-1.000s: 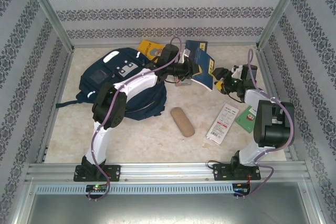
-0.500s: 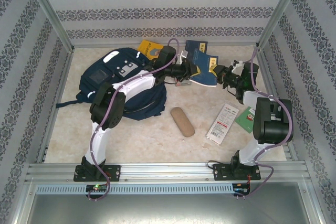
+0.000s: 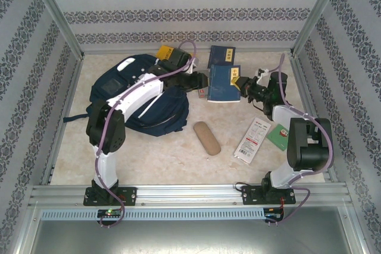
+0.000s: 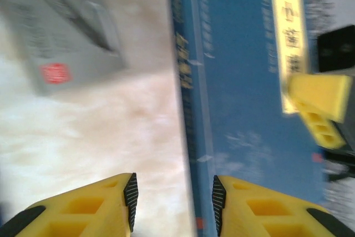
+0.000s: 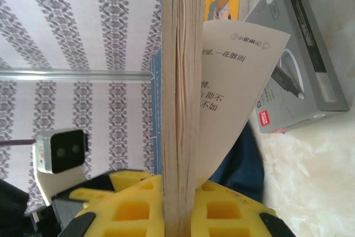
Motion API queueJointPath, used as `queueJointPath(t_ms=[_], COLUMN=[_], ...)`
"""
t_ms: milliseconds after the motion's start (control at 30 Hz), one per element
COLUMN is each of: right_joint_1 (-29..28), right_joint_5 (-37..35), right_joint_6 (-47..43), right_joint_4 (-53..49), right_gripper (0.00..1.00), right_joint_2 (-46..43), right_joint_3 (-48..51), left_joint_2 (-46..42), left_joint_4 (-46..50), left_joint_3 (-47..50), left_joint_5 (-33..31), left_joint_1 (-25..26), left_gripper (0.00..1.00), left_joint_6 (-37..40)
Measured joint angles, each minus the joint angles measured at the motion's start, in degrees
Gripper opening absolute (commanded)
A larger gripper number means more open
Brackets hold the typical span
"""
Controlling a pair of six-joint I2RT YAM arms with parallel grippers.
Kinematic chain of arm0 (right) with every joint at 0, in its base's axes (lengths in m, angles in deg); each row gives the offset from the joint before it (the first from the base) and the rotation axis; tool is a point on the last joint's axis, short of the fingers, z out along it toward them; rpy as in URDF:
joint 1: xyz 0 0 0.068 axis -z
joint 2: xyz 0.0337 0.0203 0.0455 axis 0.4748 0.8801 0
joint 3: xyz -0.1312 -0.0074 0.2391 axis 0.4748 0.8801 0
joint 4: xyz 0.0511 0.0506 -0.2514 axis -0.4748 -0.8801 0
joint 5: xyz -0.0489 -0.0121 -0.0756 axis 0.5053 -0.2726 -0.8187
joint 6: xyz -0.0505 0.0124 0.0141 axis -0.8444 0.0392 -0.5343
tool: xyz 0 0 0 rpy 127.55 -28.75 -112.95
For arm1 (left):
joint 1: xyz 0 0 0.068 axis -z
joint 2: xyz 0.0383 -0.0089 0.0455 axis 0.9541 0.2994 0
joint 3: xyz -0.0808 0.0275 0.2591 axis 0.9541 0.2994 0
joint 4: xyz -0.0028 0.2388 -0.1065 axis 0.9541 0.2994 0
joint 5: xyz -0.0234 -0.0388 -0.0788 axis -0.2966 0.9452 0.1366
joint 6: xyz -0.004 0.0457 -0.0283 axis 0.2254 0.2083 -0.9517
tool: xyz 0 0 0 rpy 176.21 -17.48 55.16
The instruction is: Pack books, pencil case, and school supplies into a backpack
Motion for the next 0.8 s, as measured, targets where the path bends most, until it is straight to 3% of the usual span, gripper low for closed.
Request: queueJointPath(t_ms=[200,400,467,800], right_joint_1=[-3.3,-5.4,-6.0,-7.8], right_joint_5=[-3.0,-4.9,-5.2,-6.0], right_joint_6=[-3.9,-5.4,-5.7,-5.9], right_joint_4=[-4.5,-6.5,-6.5,-7.3], right_gripper=[0.0,0.0,0.0,0.0], right_joint_2=[-1.0,-1.0,-0.8,0.6], right_joint_3=[0.0,0.0,0.0,-1.1], left_joint_2=[-0.4,-0.4,-0.3,4.2], left_joint_4=[12.8,18.0,18.6,20.3], left_joint_3=[-1.5,-0.3,0.7,3.2], left_joint_5=[-16.4,-27.5,-29.9,-35.4], left_joint_1=[-0.9,-0.9,-0.9,-0.9], left_gripper=[0.47,0.56,0.61,0.59], left_joint_6=[13.0,21.7,23.7,30.6])
